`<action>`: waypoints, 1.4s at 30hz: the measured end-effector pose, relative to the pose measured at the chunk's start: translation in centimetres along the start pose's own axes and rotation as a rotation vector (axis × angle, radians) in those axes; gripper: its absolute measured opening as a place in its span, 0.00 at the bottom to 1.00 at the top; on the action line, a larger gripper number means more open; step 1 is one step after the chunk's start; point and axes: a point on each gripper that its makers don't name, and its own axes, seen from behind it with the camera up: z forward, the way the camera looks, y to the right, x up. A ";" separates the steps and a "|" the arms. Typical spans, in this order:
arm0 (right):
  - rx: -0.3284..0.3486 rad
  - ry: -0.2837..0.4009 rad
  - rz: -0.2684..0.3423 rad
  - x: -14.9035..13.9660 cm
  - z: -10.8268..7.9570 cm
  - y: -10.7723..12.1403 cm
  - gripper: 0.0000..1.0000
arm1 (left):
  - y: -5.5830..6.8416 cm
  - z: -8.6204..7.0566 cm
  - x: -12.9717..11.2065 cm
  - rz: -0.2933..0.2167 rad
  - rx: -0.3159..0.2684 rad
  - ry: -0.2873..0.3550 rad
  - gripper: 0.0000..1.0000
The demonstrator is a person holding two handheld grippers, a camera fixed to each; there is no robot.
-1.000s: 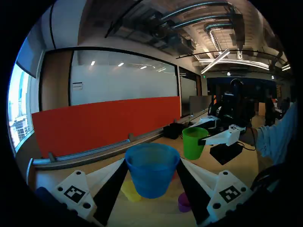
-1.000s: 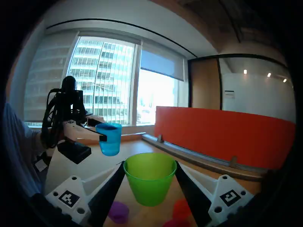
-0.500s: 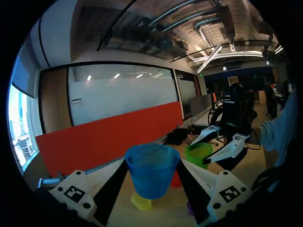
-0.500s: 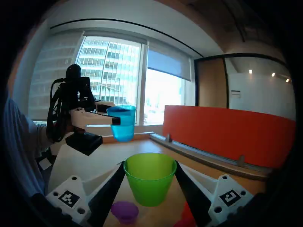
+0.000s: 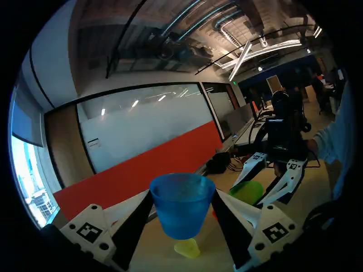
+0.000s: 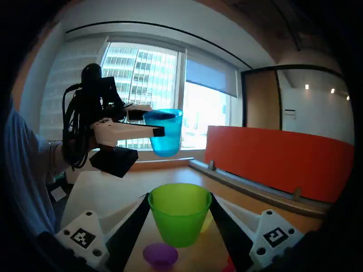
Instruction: Pour water
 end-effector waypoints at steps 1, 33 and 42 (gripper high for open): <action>0.004 0.001 -0.001 0.0 0.0 -0.1 0.93 | 0.0 0.0 0.2 0.013 0.003 0.001 0.86; 0.072 0.002 -0.005 -0.6 0.9 -2.7 0.93 | 0.9 0.8 4.7 0.378 0.041 0.032 0.86; 0.076 0.003 -0.004 -0.5 1.0 -2.5 0.93 | 1.0 1.1 5.5 0.472 0.060 0.041 0.86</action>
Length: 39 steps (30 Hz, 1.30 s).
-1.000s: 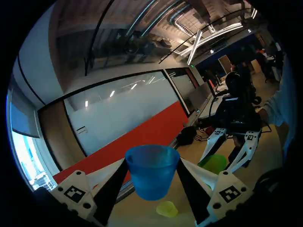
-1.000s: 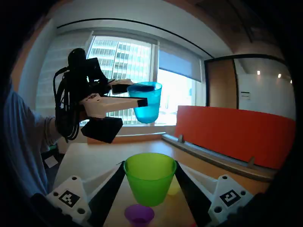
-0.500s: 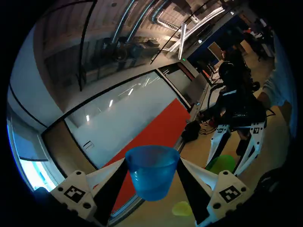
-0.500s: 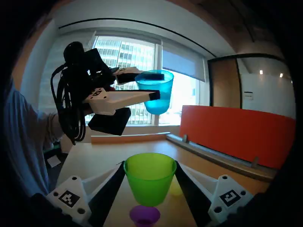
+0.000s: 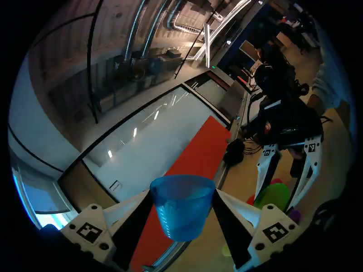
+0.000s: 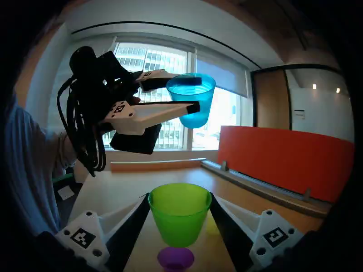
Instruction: Pour water
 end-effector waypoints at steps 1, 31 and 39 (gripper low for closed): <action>0.000 0.001 0.000 0.0 0.0 0.0 0.93 | 0.0 0.1 0.1 0.012 0.001 0.001 0.87; -0.016 0.012 -0.010 0.2 -0.6 0.9 0.93 | -0.4 0.7 2.3 0.237 0.037 0.026 0.87; -0.022 0.014 -0.013 0.4 -0.7 1.2 0.92 | -0.7 0.8 2.5 0.264 0.046 0.031 0.86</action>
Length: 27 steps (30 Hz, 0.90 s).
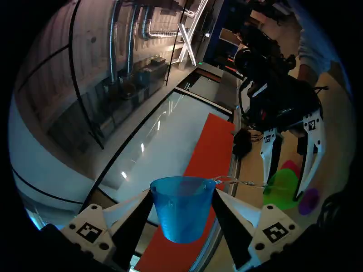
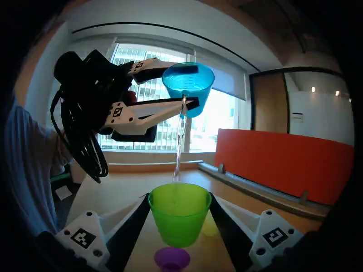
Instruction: Pour water
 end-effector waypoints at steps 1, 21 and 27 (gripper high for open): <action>-0.002 0.001 -0.001 0.0 0.0 0.1 0.92 | 0.0 0.0 0.0 0.003 0.002 0.001 0.86; -0.012 0.007 0.002 0.2 -0.1 0.6 0.92 | -0.5 0.1 0.6 0.098 0.026 0.005 0.87; -0.016 0.010 0.004 0.1 -0.1 0.7 0.92 | -0.5 0.1 0.7 0.120 0.028 0.006 0.87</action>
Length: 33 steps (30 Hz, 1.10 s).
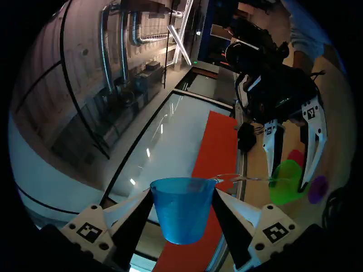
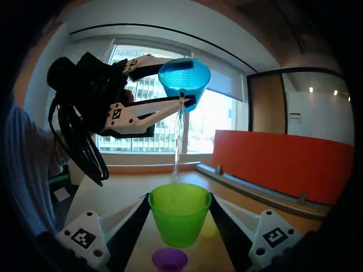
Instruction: Pour water
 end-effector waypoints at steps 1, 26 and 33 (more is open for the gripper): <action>0.000 0.000 0.000 0.0 0.0 0.0 0.92 | 0.0 0.0 0.0 0.006 0.000 0.000 0.87; -0.004 0.004 -0.003 0.1 -0.1 0.1 0.92 | -0.5 0.3 0.4 0.121 -0.006 0.006 0.87; -0.007 0.005 -0.002 0.0 -0.2 0.2 0.92 | 0.0 0.4 0.5 0.152 -0.022 0.009 0.87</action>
